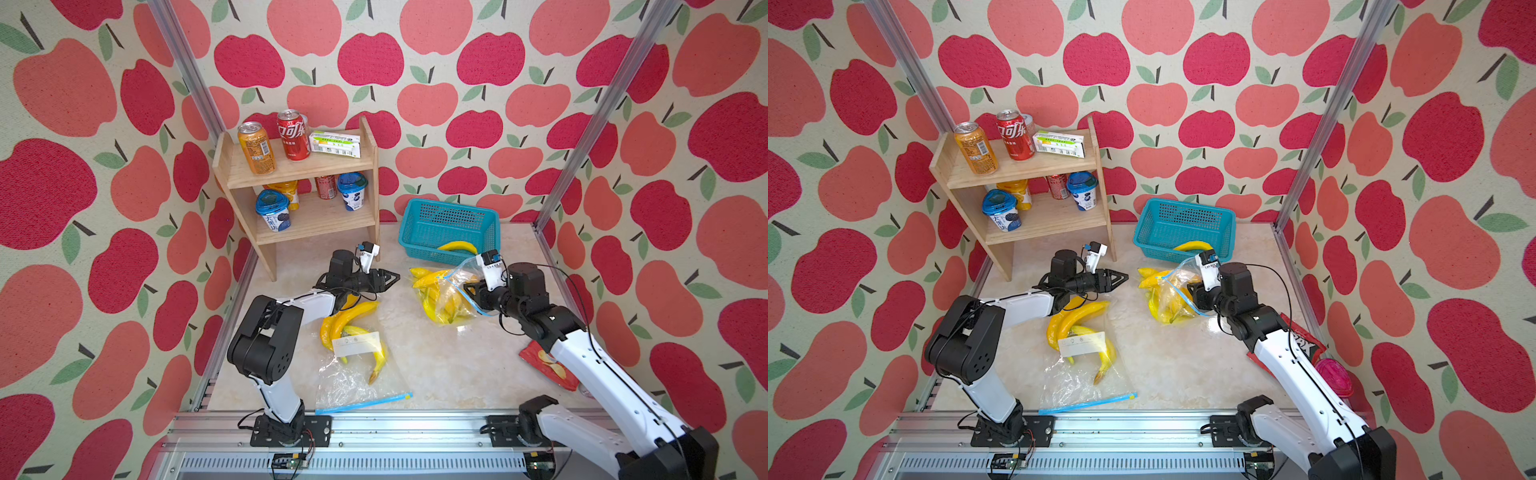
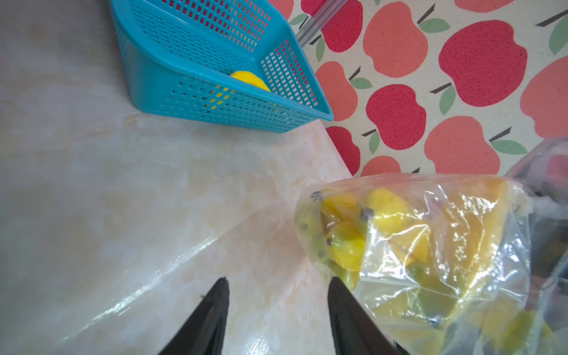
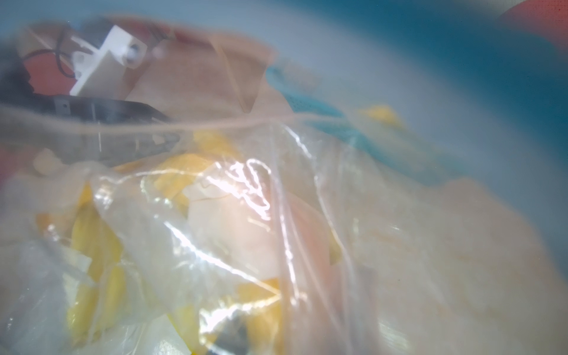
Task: Open the zip-top bag and take out the banana
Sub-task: Pick up the banana from the zipper food storage bag.
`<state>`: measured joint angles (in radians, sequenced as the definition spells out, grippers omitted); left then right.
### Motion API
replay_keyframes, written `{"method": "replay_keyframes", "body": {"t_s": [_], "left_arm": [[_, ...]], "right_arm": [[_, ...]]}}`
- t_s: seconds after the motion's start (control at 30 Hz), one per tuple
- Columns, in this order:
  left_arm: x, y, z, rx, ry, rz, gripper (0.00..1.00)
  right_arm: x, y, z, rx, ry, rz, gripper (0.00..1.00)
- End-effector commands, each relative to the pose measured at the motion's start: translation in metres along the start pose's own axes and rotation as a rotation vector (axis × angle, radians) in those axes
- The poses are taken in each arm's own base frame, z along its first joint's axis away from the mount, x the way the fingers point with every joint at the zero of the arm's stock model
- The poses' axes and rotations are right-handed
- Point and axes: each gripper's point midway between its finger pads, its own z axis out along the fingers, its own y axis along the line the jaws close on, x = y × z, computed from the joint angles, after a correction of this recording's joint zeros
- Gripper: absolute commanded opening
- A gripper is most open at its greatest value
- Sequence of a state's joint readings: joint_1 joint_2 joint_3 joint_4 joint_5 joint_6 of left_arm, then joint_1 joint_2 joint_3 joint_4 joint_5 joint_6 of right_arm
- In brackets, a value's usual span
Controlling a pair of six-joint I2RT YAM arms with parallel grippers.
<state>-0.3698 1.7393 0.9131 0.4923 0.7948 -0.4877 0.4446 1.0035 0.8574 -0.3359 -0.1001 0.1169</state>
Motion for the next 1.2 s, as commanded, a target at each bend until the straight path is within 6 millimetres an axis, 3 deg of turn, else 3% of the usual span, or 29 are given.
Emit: {"method": "replay_keyframes", "body": {"t_s": [0.0,0.23,0.63,0.83,0.97,1.17], "left_arm": [[0.001,-0.017,-0.005,0.087,0.009,-0.031,0.57],[0.007,-0.03,0.001,0.151,0.022,-0.02,0.6],[0.009,-0.041,0.017,0.206,0.036,-0.051,0.52],[0.008,-0.039,0.021,0.214,0.019,-0.071,0.33],[0.003,-0.043,0.02,0.225,0.003,-0.067,0.31],[0.004,-0.043,0.024,0.241,0.01,-0.082,0.0]], "right_arm": [[-0.02,0.004,-0.006,-0.023,-0.084,-0.03,0.19],[-0.024,0.005,-0.003,-0.036,-0.09,-0.01,0.19],[-0.031,0.008,-0.004,-0.058,-0.129,0.016,0.19],[-0.03,0.011,-0.001,-0.077,-0.135,0.031,0.19],[-0.028,0.011,0.001,-0.085,-0.136,0.041,0.19],[-0.029,0.008,0.0,-0.067,-0.142,0.043,0.18]]}}
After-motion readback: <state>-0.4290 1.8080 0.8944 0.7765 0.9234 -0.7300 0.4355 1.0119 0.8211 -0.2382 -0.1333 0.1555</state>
